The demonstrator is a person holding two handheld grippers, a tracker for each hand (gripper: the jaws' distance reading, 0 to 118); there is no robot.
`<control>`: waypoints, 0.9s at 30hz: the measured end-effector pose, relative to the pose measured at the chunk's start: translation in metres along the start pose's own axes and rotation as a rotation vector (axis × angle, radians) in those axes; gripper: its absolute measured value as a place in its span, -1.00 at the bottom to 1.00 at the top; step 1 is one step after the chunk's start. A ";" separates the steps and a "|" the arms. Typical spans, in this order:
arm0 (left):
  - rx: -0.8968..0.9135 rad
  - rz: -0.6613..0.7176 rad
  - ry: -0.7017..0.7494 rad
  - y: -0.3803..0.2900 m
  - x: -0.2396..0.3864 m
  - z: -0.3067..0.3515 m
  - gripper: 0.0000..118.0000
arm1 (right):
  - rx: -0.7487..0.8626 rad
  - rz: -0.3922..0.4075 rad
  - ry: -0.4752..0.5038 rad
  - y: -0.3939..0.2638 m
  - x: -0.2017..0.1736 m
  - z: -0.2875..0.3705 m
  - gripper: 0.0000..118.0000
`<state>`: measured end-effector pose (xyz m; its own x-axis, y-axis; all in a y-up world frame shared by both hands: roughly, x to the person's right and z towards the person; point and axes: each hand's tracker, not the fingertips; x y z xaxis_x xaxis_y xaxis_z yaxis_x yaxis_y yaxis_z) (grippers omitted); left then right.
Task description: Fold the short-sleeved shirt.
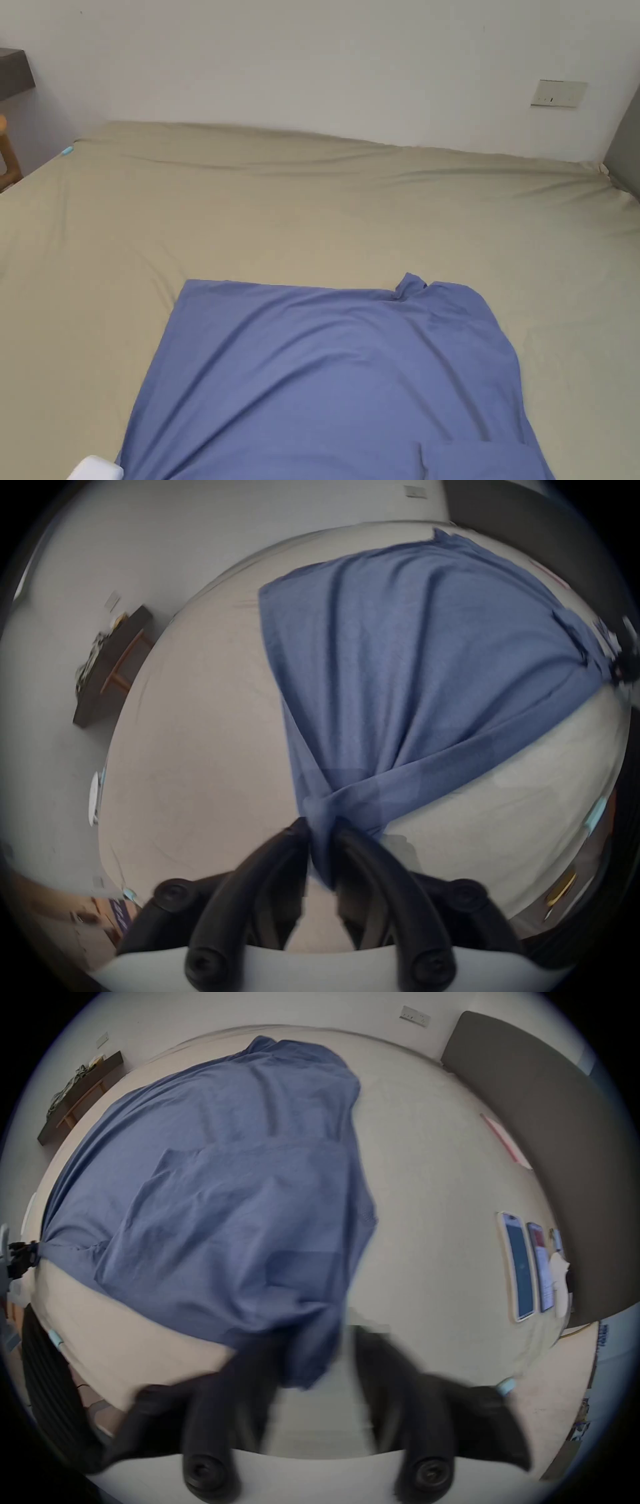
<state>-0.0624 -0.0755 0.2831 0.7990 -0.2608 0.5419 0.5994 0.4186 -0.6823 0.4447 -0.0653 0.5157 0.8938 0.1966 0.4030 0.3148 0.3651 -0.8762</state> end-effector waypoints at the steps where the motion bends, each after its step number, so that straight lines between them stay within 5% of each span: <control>1: -0.006 0.039 0.012 0.003 -0.005 0.003 -0.03 | 0.046 0.008 -0.013 0.002 0.004 0.002 0.64; 3: -0.007 0.077 0.016 0.012 -0.015 0.014 0.93 | 0.134 -0.012 -0.076 0.012 0.014 0.015 0.72; 9: 0.420 0.240 0.087 0.060 -0.030 0.102 0.93 | 0.482 -0.137 -0.053 0.061 0.021 0.111 0.73; 18: 0.994 0.318 0.179 0.115 0.007 0.231 0.93 | 1.001 -0.058 -0.056 0.092 -0.035 0.262 0.69; 24: 1.066 0.252 0.207 0.123 0.044 0.259 0.43 | 1.084 0.015 -0.044 0.086 -0.079 0.286 0.14; 26: 1.072 0.240 0.227 0.124 0.052 0.260 -0.35 | 1.106 0.032 -0.065 0.083 -0.090 0.285 -0.76; 27: 1.074 0.248 0.220 0.125 0.055 0.261 -0.62 | 1.120 0.035 -0.076 0.081 -0.095 0.283 -0.91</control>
<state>0.0435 0.1894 0.3560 0.9451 -0.1699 0.2790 0.1549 0.9851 0.0751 0.2952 0.2030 0.4807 0.8629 0.2640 0.4309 -0.2090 0.9628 -0.1713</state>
